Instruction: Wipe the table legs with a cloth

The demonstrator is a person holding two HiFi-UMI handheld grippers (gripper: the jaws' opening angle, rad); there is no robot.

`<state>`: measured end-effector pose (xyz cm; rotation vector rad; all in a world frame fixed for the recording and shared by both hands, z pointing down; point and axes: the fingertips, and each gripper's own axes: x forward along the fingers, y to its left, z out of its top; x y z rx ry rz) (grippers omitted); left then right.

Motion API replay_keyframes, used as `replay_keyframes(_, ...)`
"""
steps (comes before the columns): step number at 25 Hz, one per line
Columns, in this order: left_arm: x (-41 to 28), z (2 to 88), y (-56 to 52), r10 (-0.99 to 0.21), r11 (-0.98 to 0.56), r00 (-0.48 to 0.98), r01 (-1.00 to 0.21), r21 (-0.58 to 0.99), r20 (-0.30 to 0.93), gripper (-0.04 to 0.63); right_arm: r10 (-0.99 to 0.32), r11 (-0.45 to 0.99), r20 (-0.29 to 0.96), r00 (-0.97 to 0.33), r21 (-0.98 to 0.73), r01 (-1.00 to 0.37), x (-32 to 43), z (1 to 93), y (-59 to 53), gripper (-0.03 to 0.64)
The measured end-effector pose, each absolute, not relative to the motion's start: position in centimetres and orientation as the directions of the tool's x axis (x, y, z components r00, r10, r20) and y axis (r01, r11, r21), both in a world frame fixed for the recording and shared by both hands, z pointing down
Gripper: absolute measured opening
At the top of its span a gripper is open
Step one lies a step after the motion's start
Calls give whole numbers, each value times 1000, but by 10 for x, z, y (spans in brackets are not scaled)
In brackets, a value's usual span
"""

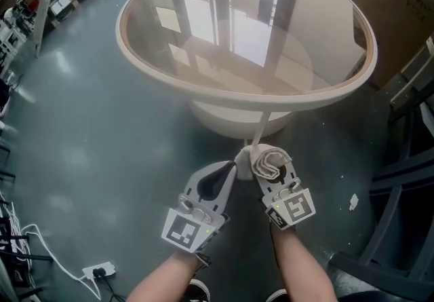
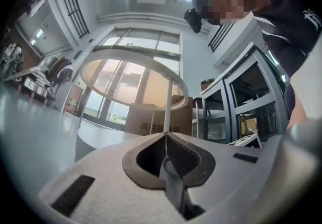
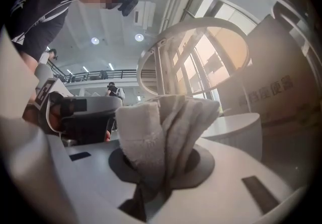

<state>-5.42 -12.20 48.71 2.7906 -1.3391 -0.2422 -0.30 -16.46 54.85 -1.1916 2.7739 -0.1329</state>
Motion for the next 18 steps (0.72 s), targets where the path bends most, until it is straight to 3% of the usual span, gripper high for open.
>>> replay_keyframes(5,-55,507,-108,-782,-623,619,-771,131,-72,8,-715,691,-2,-699,-159,-705,-8,599,-169,92)
replay_keyframes(12,-61,505,-113,-792,-609,608,-783,125,-50,8,-681,640,279,-677,-222,-735,10,668,-164,89)
replay_keyframes(15,-61,493,-117,-787,-616,614,-779,112,-58,8,-769,574,170,-617,-244,-782,53,620,-179,86)
replay_keyframes(18,-60,473,-125,-775,-631,620,-772,82,-125,8,-743,666,-109,-660,-215,-714,66,507,-206,86)
